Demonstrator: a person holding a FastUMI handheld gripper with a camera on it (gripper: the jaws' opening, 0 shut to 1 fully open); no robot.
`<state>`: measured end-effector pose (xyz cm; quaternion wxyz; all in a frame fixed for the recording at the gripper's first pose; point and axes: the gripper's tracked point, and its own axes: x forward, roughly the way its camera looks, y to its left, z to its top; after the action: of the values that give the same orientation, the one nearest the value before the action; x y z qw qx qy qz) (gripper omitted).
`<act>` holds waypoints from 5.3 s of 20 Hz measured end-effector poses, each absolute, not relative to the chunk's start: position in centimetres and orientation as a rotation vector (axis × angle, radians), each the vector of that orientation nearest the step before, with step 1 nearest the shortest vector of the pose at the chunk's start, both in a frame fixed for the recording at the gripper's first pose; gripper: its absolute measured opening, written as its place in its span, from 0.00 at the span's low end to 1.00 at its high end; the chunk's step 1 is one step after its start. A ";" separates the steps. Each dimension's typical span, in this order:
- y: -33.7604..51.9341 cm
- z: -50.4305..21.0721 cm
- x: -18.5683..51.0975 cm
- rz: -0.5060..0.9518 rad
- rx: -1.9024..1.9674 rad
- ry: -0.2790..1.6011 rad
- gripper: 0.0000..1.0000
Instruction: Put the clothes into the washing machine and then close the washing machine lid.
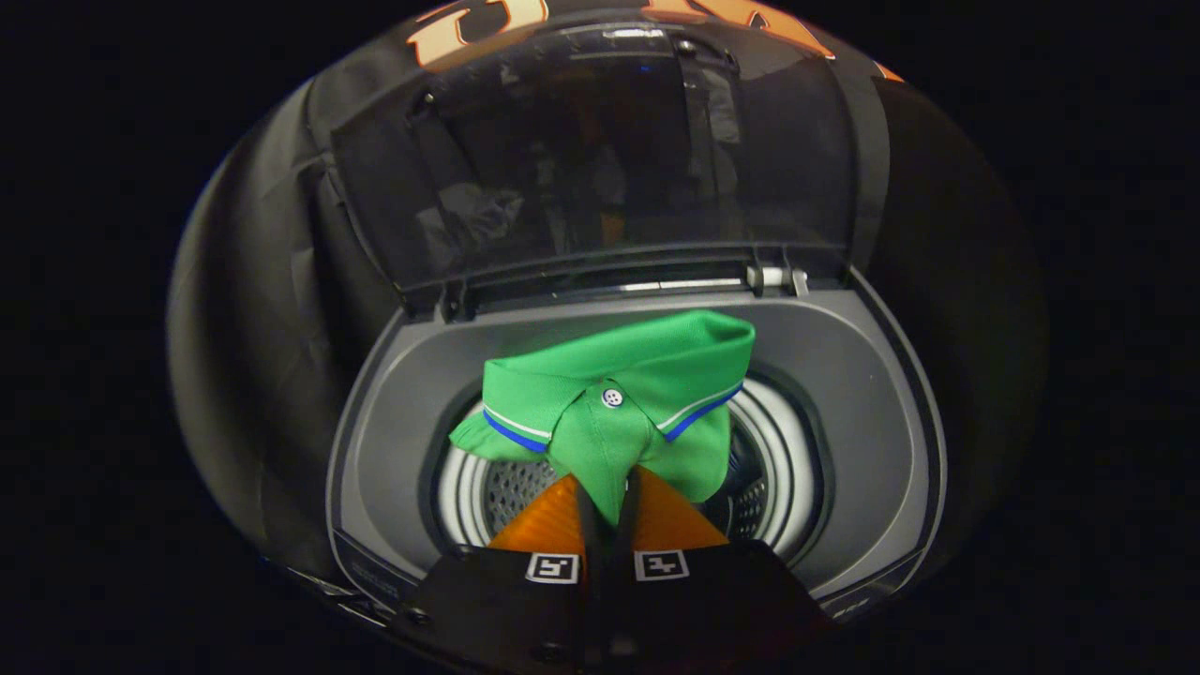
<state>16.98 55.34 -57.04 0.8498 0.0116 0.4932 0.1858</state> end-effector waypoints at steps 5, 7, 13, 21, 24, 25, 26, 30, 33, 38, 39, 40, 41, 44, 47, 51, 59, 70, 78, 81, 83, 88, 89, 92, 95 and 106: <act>55.2 -57.4 17.1 0.377 0.033 1.088 0.08; 55.3 -57.4 17.0 0.392 0.018 1.088 0.08; 54.8 -57.3 17.2 0.359 -0.012 1.100 0.62; 54.8 -50.9 18.6 0.391 0.031 0.925 0.99; 55.0 -45.1 19.7 0.416 0.076 0.802 0.99; 54.9 -43.1 20.2 0.421 0.090 0.764 0.99; 55.2 -40.9 20.7 0.428 0.111 0.725 0.99; 55.3 -32.0 24.2 0.442 0.180 0.551 0.98; 54.9 -25.7 28.0 0.435 0.158 0.436 0.98; 54.9 -23.9 35.5 0.398 0.120 0.426 0.98; 54.8 -24.4 36.8 0.389 0.113 0.434 0.98; 54.6 -25.0 38.1 0.376 0.095 0.446 0.98; 54.3 -25.6 39.1 0.367 0.075 0.456 0.98; 54.2 -27.8 41.3 0.349 0.047 0.503 0.98; 53.9 -30.0 42.6 0.333 0.031 0.561 0.98; 53.9 -30.2 43.7 0.320 0.023 0.519 0.99; 52.7 -29.9 40.6 0.330 0.036 0.489 0.99; 51.0 -29.7 33.4 0.353 0.025 0.470 0.99; 50.3 -31.1 29.1 0.359 0.023 0.480 0.99; 49.9 -31.8 27.3 0.368 0.029 0.462 0.99; 49.6 -32.7 25.9 0.370 0.022 0.469 0.99; 48.6 -40.5 22.3 0.379 0.030 0.660 0.99; 48.5 -42.2 21.9 0.373 0.038 0.692 0.99; 48.4 -44.4 20.7 0.383 0.018 0.720 0.99; 49.2 -43.0 20.2 0.421 0.000 0.678 0.99; 45.4 -21.7 19.8 0.534 0.070 0.349 0.99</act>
<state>19.78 45.40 -21.73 0.9489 0.0345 0.1717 0.2624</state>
